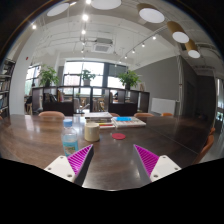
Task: Pour water
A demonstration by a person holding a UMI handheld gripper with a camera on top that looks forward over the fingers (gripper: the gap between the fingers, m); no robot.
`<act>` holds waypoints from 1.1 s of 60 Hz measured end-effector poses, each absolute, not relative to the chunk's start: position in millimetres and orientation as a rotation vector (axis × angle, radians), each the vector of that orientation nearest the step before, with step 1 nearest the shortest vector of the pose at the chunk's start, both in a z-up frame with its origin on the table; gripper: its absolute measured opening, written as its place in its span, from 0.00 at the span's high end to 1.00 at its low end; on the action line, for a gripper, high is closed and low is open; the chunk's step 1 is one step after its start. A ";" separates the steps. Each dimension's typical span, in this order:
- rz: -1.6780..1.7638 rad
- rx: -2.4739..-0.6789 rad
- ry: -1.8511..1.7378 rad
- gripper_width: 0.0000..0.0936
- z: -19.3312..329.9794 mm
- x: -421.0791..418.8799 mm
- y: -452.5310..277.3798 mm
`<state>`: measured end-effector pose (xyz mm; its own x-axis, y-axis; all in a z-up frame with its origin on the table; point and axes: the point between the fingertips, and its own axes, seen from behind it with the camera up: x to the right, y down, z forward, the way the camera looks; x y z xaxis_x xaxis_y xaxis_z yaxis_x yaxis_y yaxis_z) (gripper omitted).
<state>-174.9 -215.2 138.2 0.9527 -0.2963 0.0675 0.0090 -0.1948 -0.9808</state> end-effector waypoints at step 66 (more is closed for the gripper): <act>0.022 -1.740 -0.018 0.67 75.4 -316.7 -45.7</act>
<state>-316.7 -45.7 75.4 0.9997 0.0247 -0.0050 -0.0007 -0.1683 -0.9857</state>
